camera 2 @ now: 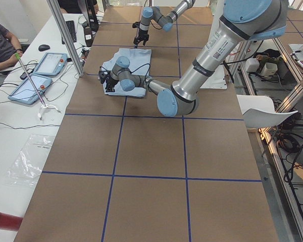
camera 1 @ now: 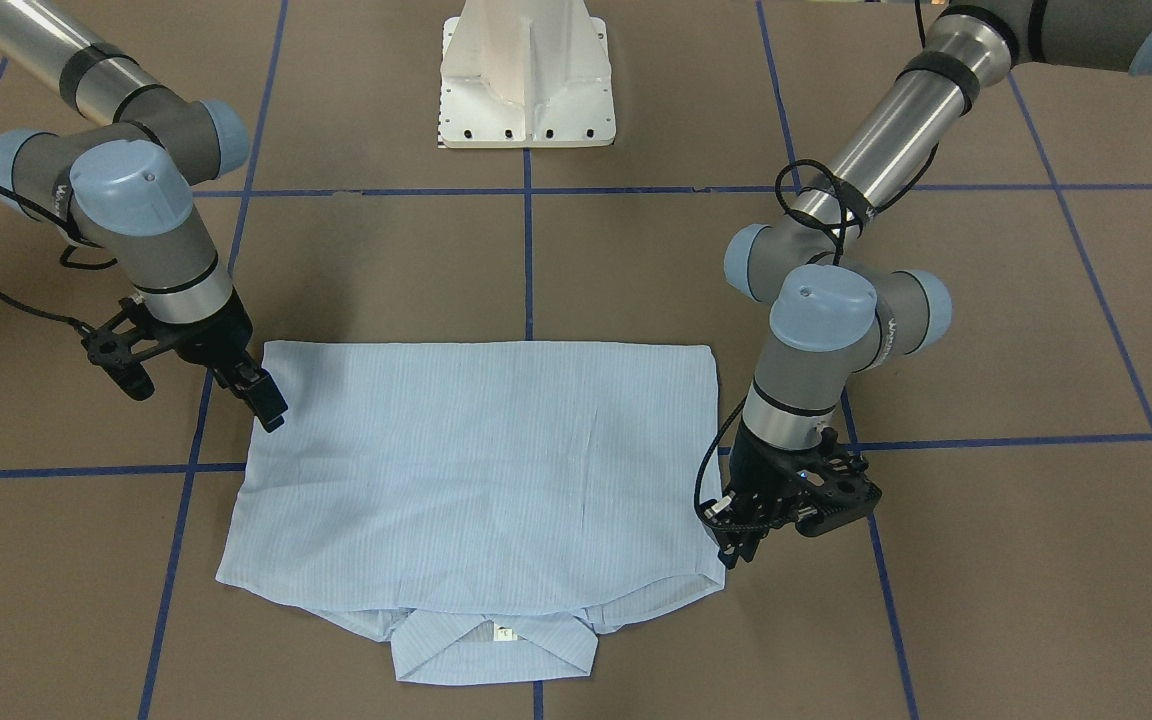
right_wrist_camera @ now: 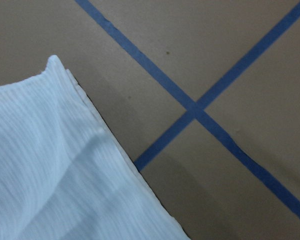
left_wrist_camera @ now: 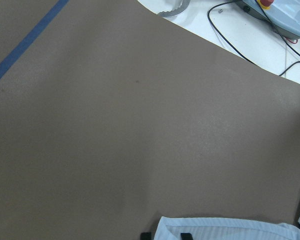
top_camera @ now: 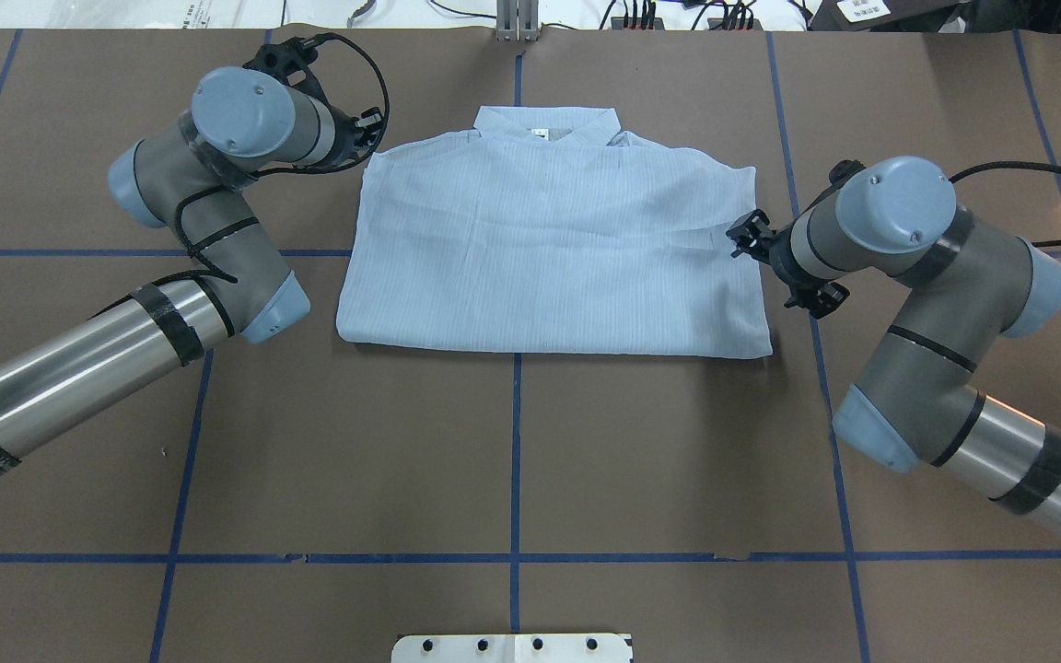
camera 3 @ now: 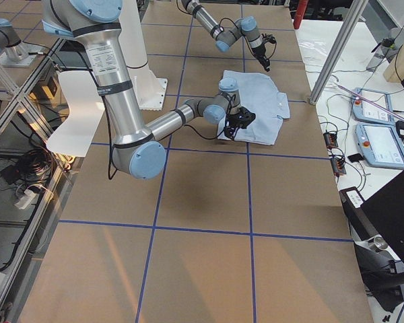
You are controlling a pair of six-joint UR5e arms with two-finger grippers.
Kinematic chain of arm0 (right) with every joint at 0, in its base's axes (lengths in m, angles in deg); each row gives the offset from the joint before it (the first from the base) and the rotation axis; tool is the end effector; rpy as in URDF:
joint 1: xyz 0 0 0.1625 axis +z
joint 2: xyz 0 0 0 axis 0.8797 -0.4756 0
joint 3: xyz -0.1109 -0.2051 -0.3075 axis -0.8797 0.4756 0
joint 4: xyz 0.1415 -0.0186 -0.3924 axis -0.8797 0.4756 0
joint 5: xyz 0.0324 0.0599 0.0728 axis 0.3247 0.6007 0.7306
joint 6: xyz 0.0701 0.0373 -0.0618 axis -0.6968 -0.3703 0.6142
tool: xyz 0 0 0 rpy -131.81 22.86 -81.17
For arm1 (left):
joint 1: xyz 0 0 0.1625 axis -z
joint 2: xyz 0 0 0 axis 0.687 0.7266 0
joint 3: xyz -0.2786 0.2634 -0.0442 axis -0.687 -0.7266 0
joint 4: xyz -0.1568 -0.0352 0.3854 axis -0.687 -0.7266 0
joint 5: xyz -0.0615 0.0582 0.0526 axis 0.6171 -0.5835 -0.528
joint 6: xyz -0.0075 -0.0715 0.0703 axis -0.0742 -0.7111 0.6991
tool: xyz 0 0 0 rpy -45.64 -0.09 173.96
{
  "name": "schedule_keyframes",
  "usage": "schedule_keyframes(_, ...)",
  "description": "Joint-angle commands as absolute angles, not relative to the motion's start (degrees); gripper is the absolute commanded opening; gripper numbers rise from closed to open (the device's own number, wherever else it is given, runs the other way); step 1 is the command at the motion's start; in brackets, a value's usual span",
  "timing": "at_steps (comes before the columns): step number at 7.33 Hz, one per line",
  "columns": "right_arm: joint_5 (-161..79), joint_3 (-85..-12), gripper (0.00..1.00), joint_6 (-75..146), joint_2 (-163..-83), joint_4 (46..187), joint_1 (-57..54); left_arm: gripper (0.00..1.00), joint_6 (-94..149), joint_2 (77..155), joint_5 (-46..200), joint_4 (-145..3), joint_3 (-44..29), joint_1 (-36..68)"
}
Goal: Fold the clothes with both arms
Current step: 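Move the right gripper down to the side edge of the folded shirt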
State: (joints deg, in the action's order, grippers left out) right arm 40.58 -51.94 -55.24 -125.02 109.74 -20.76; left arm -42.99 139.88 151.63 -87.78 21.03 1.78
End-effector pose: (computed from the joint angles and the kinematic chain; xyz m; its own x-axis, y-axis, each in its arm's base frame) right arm -0.3970 -0.4857 0.3675 0.3741 0.6960 0.6128 -0.6358 0.6736 -0.3769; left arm 0.4651 -0.6416 0.3032 0.4173 -0.3095 -0.8544 0.6092 0.7930 0.0103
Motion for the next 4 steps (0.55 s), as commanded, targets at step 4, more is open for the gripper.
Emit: schedule_keyframes(4, 40.67, -56.77, 0.96, -62.46, -130.88, 109.67, -25.57, 0.32, -43.25, 138.93, 151.56, -87.48, 19.92, 1.69)
